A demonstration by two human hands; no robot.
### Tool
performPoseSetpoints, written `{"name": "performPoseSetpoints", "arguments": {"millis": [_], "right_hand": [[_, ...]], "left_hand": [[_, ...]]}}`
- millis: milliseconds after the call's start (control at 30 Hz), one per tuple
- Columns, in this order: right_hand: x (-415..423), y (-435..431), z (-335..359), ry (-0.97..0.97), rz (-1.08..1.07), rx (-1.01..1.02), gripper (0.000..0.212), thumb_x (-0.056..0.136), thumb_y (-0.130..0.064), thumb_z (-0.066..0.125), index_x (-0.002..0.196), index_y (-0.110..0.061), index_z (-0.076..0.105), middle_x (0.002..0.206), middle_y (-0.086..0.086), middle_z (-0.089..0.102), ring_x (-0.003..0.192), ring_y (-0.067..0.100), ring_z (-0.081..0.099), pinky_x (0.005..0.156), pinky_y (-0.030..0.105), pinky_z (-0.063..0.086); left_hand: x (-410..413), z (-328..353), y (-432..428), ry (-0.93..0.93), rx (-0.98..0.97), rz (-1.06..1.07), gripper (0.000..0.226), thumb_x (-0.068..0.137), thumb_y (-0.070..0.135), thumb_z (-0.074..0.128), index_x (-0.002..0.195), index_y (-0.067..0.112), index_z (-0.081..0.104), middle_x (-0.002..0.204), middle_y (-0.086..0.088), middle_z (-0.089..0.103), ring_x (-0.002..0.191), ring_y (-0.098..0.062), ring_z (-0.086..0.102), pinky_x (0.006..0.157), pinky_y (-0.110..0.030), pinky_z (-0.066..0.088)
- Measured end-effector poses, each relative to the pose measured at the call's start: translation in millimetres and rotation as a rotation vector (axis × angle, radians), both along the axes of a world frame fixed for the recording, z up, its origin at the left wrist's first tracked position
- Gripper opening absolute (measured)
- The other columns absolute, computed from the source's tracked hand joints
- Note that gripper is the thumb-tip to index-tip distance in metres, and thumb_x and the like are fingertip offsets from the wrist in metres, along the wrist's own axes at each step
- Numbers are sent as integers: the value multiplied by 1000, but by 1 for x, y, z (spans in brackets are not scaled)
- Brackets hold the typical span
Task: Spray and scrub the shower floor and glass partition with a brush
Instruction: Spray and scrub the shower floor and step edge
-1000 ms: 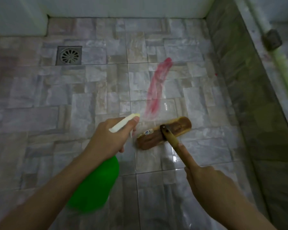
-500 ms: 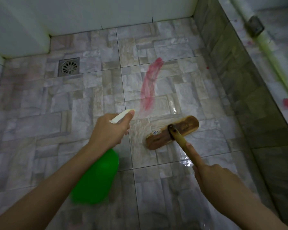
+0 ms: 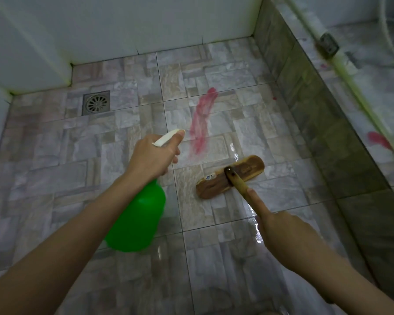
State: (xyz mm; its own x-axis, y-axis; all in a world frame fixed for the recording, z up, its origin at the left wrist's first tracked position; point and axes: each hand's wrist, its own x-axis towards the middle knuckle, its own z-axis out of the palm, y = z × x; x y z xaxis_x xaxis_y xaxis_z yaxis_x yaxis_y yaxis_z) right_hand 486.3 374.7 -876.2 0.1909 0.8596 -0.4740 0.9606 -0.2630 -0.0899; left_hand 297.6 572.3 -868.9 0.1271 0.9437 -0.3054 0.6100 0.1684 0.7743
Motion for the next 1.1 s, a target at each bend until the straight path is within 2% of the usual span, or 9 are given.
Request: {"name": "performPoseSetpoints", "arguments": {"millis": [133, 233, 367, 533, 633, 700, 833, 967, 1100], "right_hand": [[1, 4, -2, 12, -4, -1, 74, 103, -28, 30, 143, -36, -32, 62, -5, 38, 47, 8, 36, 41, 23, 24], [0, 6, -3, 4, -6, 3, 73, 103, -29, 31, 145, -36, -29, 61, -4, 37, 47, 9, 35, 41, 24, 23], [0, 7, -2, -7, -10, 4, 74, 103, -28, 30, 143, -39, -31, 61, -2, 37, 46, 10, 35, 41, 25, 23], [-1, 7, -3, -37, 16, -24, 71, 104, -29, 29, 146, -34, -27, 63, -2, 36, 47, 10, 35, 41, 24, 23], [0, 7, -6, -55, 10, -54, 72, 103, -24, 32, 148, -31, -23, 64, -2, 35, 49, 9, 34, 42, 24, 23], [0, 6, -6, -51, 6, -47, 72, 103, -25, 31, 147, -32, -26, 64, -2, 34, 49, 10, 34, 42, 24, 23], [-2, 4, -6, -35, -2, -4, 71, 104, -31, 28, 144, -36, -31, 63, -2, 34, 48, 10, 34, 42, 24, 22], [-2, 4, -8, -32, -20, 0, 74, 103, -29, 30, 144, -35, -31, 64, -3, 32, 49, 10, 34, 42, 24, 23], [-4, 5, -7, -8, -30, 28, 78, 103, -27, 31, 140, -39, -36, 62, -4, 37, 48, 10, 36, 43, 24, 27]], "left_hand": [[4, 2, 9, -8, 14, 3, 58, 93, 57, 61, 70, 5, 72, 67, -12, 74, 41, -17, 59, 43, -20, 45], [8, 4, 10, -21, 41, 3, 59, 93, 58, 62, 66, 6, 68, 59, -8, 69, 34, -8, 52, 41, -19, 44], [11, 11, 20, -40, 78, -37, 59, 96, 56, 58, 76, 4, 75, 72, -5, 75, 35, -6, 53, 42, -15, 45], [24, 9, 37, -53, 79, 20, 53, 92, 54, 64, 69, 6, 68, 60, -7, 67, 38, -8, 56, 40, -18, 44], [33, 8, 53, -27, 66, -21, 54, 93, 56, 61, 82, 6, 73, 69, -6, 73, 39, -11, 58, 40, -18, 42], [39, 4, 64, 10, 61, -52, 54, 93, 56, 60, 82, 5, 73, 74, -8, 75, 34, -10, 54, 40, -18, 41], [54, -6, 81, 32, 60, -68, 48, 92, 54, 61, 75, 9, 67, 71, -9, 72, 44, -15, 60, 43, -22, 43], [66, -6, 104, 24, 76, -62, 48, 91, 52, 59, 89, 6, 72, 75, -7, 76, 42, -13, 59, 41, -21, 44], [78, -8, 124, -27, 51, -54, 43, 90, 50, 60, 83, 9, 68, 77, -8, 75, 60, -23, 69, 47, -25, 46]]}}
